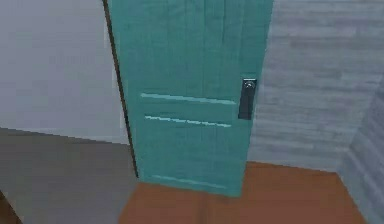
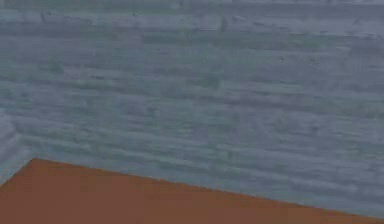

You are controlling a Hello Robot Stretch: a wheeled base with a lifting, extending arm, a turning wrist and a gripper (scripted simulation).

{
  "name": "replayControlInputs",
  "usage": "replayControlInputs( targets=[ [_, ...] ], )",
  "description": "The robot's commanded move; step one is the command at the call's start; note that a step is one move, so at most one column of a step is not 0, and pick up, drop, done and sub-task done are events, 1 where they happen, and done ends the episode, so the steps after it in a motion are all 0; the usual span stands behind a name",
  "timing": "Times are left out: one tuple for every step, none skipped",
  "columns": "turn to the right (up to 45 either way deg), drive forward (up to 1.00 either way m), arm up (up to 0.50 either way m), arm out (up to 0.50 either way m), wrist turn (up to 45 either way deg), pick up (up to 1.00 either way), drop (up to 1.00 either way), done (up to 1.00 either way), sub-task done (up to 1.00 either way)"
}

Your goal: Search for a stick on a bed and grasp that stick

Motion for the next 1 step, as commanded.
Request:
replayControlInputs(
  targets=[
    [0.0, 0.40, 0.00, 0.00, 0.0, 0.00, 0.00, 0.00, 0.00]
  ],
)
